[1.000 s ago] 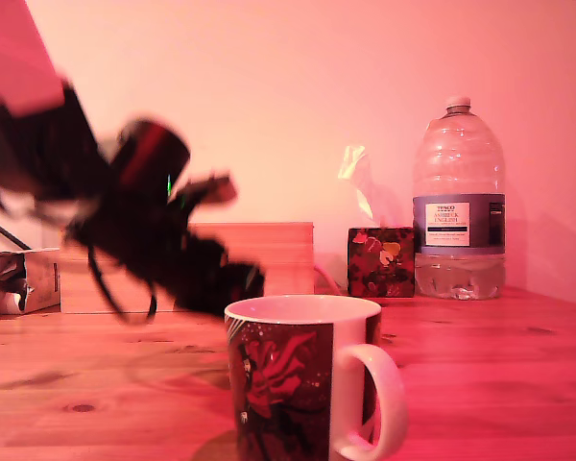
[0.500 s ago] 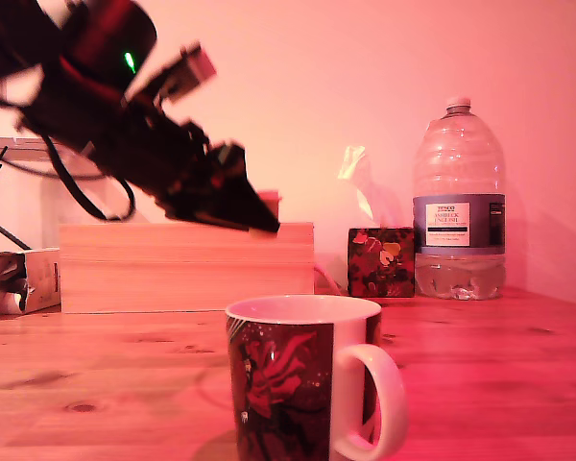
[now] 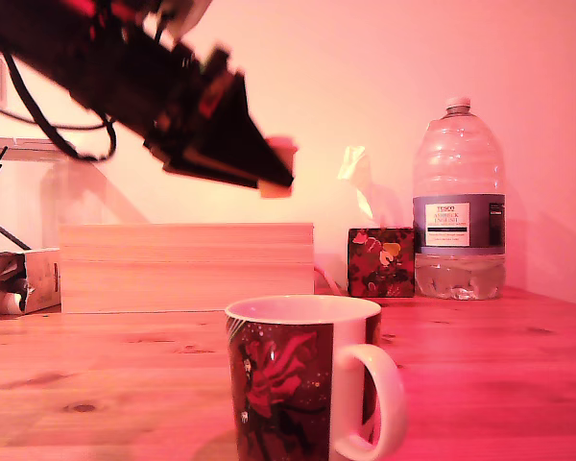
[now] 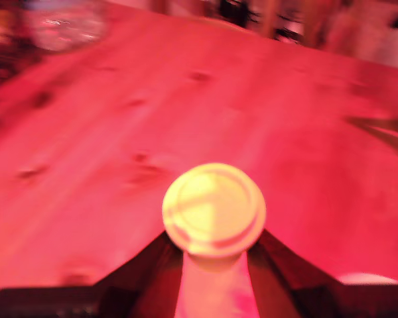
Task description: Pick up the coffee capsules from the table one by one and drop them inside the nearest coffee cup
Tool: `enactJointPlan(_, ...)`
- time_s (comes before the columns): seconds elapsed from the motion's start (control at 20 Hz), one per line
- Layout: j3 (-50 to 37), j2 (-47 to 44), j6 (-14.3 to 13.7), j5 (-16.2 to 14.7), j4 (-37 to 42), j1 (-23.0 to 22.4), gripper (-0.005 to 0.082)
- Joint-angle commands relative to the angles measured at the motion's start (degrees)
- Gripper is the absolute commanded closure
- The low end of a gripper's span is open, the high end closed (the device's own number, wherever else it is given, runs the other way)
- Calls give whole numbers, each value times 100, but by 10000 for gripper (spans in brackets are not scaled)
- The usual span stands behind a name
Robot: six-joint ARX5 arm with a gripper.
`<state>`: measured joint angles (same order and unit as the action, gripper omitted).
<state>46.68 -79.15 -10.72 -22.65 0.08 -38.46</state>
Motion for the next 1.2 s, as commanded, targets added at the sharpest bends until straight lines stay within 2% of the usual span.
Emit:
enactJointPlan(0.0, -142, 192, -146, -24, -225, -107, 644)
enactJointPlan(0.2, -271, 573, -179, -22, -678, -361, 644)
enactJointPlan(0.5, -981, 962, -216, 111, -697, -662, 644)
enactJointPlan(0.75, -1067, 994, -216, 199, -704, -846, 644)
enactJointPlan(1.0, -964, 988, -227, 684, -852, -973, 644)
enactJointPlan(1.15, -756, 977, -247, 852, -1123, -1071, 644)
